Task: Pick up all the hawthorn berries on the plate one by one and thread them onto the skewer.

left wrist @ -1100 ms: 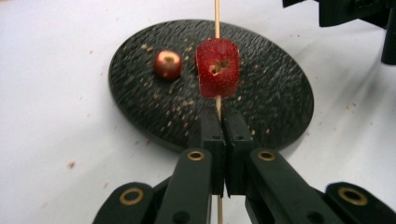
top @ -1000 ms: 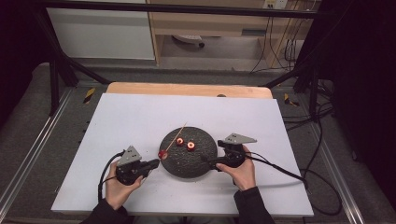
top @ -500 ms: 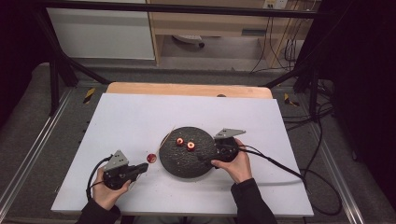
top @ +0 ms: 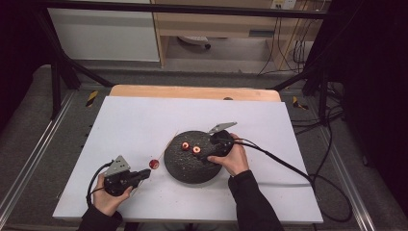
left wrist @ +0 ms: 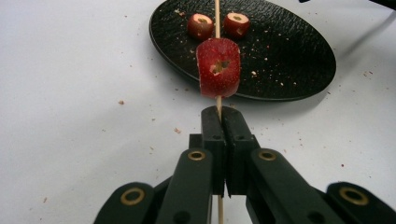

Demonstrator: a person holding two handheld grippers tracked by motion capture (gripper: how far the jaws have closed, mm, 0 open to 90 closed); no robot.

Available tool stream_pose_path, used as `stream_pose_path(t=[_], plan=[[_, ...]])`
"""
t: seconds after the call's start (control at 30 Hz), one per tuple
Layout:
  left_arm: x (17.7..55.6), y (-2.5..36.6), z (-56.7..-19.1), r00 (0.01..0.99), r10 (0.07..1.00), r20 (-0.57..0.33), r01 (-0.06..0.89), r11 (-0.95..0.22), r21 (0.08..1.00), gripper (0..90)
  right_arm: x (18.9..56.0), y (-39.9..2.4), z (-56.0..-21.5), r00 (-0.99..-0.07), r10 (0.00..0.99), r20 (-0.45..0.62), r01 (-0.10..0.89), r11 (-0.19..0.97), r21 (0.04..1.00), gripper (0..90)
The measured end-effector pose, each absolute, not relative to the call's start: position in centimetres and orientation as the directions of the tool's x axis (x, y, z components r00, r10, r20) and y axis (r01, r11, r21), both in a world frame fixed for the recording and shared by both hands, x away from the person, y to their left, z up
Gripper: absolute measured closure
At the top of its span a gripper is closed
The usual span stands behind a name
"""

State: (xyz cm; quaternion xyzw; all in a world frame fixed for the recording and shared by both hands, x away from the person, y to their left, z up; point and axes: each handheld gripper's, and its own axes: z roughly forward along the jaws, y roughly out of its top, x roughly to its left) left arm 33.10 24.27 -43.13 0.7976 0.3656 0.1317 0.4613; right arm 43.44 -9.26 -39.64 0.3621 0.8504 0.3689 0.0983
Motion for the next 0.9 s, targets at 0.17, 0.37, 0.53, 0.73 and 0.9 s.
stream_pose_path(t=[0.17, 0.37, 0.53, 0.73, 0.9], plan=[[33.2, 24.3, -43.2, 0.696, 0.707, -0.126, 0.465, -0.309, 0.83, 88.4, 44.3, -8.3, -39.7, -0.72, 0.687, 0.095, 0.558, 0.492, 0.668, 6.9], [33.2, 24.2, -43.3, 0.699, 0.704, -0.127, 0.468, -0.315, 0.826, 88.4, 45.6, -7.1, -40.1, -0.73, 0.679, 0.076, 0.568, 0.541, 0.62, 12.0], [33.3, 24.3, -43.2, 0.697, 0.705, -0.13, 0.47, -0.312, 0.826, 88.4, 46.5, -6.5, -40.5, -0.746, 0.661, 0.082, 0.571, 0.573, 0.588, 21.0], [33.3, 24.2, -43.3, 0.698, 0.704, -0.132, 0.472, -0.314, 0.824, 88.4, 47.2, -6.1, -40.5, -0.747, 0.657, 0.101, 0.588, 0.581, 0.563, 30.5], [33.3, 24.3, -43.3, 0.696, 0.705, -0.134, 0.473, -0.311, 0.824, 88.4, 47.7, -5.7, -40.8, -0.75, 0.65, 0.119, 0.6, 0.594, 0.536, 40.6]])
